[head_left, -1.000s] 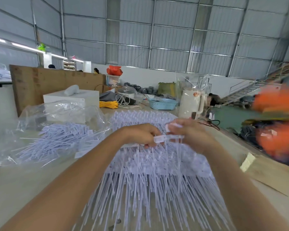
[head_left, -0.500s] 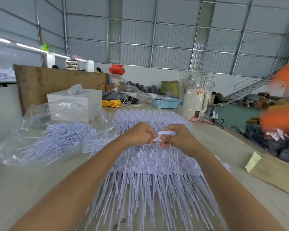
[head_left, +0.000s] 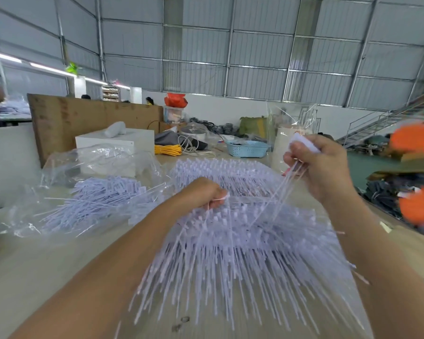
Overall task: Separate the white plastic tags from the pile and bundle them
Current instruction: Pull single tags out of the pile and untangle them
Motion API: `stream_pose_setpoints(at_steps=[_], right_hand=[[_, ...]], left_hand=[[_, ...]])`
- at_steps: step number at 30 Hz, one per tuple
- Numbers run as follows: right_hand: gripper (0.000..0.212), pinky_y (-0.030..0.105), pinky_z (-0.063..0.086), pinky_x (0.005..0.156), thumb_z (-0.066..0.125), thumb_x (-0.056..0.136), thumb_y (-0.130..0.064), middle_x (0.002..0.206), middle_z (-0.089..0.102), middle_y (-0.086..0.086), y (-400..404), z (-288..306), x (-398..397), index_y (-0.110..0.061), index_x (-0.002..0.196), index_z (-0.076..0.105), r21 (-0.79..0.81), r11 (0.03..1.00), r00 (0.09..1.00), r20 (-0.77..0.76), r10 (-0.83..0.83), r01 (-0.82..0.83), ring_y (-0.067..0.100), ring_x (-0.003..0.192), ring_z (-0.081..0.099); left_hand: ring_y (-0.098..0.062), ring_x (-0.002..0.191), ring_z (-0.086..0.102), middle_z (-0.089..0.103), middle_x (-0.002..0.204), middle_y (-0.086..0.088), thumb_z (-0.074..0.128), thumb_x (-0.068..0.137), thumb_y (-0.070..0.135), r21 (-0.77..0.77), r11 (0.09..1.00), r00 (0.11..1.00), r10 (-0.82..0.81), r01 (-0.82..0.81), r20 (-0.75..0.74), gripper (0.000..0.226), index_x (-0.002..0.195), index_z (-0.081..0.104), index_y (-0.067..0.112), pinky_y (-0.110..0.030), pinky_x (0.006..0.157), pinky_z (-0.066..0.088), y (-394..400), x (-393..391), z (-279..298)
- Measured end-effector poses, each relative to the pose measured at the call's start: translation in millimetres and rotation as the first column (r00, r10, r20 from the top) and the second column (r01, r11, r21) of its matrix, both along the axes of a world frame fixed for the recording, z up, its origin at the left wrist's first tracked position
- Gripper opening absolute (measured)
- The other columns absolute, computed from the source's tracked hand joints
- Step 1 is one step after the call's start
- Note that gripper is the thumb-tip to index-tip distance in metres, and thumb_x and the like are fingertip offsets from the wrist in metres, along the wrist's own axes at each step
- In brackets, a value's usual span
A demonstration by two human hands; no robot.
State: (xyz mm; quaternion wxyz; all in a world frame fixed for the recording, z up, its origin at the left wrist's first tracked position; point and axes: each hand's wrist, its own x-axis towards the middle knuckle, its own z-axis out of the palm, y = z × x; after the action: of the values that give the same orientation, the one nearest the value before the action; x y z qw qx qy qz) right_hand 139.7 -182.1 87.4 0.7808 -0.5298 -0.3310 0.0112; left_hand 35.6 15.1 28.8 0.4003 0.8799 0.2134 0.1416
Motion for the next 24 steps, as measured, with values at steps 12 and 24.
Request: stream_pose_setpoints(at_steps=[12, 24], right_hand=[[0.007, 0.019, 0.053, 0.051, 0.066, 0.079, -0.001, 0.068, 0.061, 0.004, -22.1, 22.2, -24.0, -0.005, 0.075, 0.066, 0.162, 0.672, 0.691, 0.131, 0.711, -0.722, 0.011, 0.056, 0.06], [0.019, 0.025, 0.048, 0.049, 0.058, 0.091, -0.006, 0.067, 0.057, 0.015, 50.1, -40.3, -6.2, -0.006, 0.072, 0.054, -0.192, 0.98, 0.981, -0.192, 0.018, -0.055, 0.021, 0.057, 0.056]], left_hand=[[-0.012, 0.087, 0.054, 0.053, 0.091, 0.01, 0.064, 0.089, 0.032, 0.282, 0.91, 0.941, -0.24, 0.304, -0.238, 0.022, 0.102, 0.063, 0.015, -0.026, 0.075, 0.044, -16.2, 0.9, -19.2], [-0.008, 0.05, 0.059, 0.058, 0.079, -0.005, 0.048, 0.099, 0.025, -0.444, 0.834, 0.936, -0.222, 0.328, 0.274, 0.019, 0.091, 0.056, 0.009, -0.024, 0.054, 0.055, -80.3, -5.1, 7.9]])
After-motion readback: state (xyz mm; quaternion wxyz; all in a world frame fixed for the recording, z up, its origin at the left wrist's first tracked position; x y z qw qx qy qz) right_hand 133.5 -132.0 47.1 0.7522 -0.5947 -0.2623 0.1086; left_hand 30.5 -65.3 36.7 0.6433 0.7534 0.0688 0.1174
